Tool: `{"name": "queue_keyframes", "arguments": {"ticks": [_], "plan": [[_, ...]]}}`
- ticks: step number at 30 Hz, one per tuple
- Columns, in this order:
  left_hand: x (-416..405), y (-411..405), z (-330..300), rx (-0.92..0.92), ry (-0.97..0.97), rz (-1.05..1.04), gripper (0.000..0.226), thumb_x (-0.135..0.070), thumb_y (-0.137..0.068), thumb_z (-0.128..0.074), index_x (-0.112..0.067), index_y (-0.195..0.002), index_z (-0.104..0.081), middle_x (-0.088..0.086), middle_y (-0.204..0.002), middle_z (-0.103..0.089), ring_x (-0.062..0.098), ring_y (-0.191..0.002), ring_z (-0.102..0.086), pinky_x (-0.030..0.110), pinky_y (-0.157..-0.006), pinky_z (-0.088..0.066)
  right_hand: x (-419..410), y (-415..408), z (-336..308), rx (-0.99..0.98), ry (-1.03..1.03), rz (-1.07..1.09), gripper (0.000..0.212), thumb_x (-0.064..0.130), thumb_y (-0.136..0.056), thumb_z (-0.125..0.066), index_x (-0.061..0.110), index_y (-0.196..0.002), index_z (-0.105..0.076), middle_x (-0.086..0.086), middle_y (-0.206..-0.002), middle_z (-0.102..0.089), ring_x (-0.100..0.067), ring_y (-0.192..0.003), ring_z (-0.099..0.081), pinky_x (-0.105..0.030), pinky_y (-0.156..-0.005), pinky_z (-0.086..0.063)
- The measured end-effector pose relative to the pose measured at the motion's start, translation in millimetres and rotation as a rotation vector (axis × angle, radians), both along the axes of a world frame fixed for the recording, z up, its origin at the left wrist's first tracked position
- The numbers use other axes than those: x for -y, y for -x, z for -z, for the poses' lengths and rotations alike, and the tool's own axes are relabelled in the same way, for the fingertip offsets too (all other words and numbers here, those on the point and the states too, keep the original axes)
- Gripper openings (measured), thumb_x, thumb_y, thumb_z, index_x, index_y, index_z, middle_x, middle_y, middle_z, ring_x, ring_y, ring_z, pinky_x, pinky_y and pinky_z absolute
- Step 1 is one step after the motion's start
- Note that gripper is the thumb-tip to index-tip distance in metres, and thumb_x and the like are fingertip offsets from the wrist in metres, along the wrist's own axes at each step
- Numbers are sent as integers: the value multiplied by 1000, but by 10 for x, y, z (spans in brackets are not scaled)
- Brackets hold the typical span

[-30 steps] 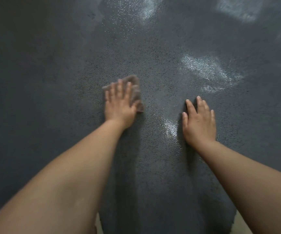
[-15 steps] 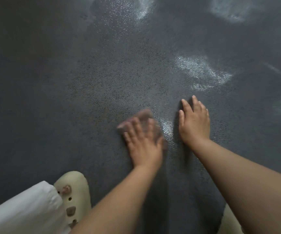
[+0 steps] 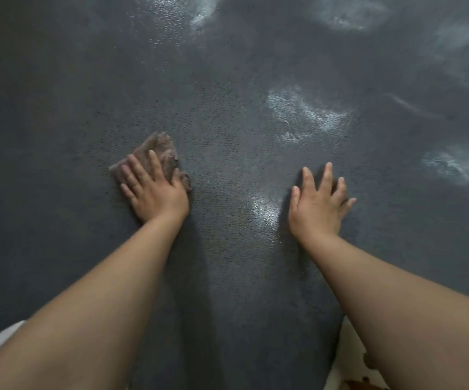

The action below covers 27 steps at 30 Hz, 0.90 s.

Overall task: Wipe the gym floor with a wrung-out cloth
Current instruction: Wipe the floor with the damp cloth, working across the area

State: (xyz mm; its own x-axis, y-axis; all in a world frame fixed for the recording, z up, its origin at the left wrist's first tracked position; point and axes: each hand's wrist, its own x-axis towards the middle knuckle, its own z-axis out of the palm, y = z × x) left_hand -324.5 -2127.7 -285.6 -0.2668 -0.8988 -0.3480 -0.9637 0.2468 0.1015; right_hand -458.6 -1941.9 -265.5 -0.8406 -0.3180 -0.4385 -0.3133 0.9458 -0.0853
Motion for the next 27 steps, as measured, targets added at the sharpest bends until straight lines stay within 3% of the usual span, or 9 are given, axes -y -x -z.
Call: {"name": "queue_keyframes", "arguments": {"ticks": [3, 11, 13, 18, 22, 27], "plan": [[-340, 376, 12, -35, -16, 44, 66, -46, -98, -30, -24, -152, 1, 15, -157, 13, 34, -144, 12, 46, -115, 7, -58, 24, 0, 65, -14, 27, 51, 42, -101, -26, 37, -149, -13, -2, -159, 8, -36, -144, 5, -62, -111, -1], [-960, 1483, -57, 28, -115, 911, 60, -53, -98, -21, -37, -149, 8, 9, -155, 25, 32, -141, 24, 49, -112, 16, -317, 59, 72, -11, 88, -22, 54, 33, -100, -35, 17, -150, -21, -5, -159, -4, -24, -146, -2, -48, -116, -5], [-975, 1545, -50, 30, -105, 1024, 60, -53, -98, -21, -38, -149, 6, 7, -156, 23, 30, -142, 24, 47, -113, 15, -346, 54, 91, -18, 100, -32, 53, 31, -100, -36, 14, -149, -23, -6, -159, -5, -24, -146, -2, -47, -116, -4], [-756, 1269, -30, 59, -31, 986, 60, -49, -100, -19, -31, -150, 9, 2, -156, 22, 20, -143, 21, 39, -115, 13, -224, 23, 41, -9, 78, -53, 56, 34, -100, -35, 17, -150, -18, -8, -159, -1, -29, -145, -1, -49, -116, -1], [-534, 693, -43, 98, -28, 823, 61, -48, -100, -16, -28, -148, 16, 2, -154, 27, 20, -142, 24, 37, -114, 15, -51, -113, -19, 15, 90, -244, 55, 37, -100, -33, 24, -151, -16, -8, -159, 3, -29, -145, 0, -49, -116, 1], [-104, -226, -56, 110, -52, 597, 62, -48, -99, -19, -30, -149, 13, 1, -155, 24, 20, -143, 21, 35, -115, 13, 245, -494, -62, 46, 56, -401, 57, 44, -100, -29, 32, -151, -8, -7, -159, 10, -31, -145, 6, -50, -115, 4]]}}
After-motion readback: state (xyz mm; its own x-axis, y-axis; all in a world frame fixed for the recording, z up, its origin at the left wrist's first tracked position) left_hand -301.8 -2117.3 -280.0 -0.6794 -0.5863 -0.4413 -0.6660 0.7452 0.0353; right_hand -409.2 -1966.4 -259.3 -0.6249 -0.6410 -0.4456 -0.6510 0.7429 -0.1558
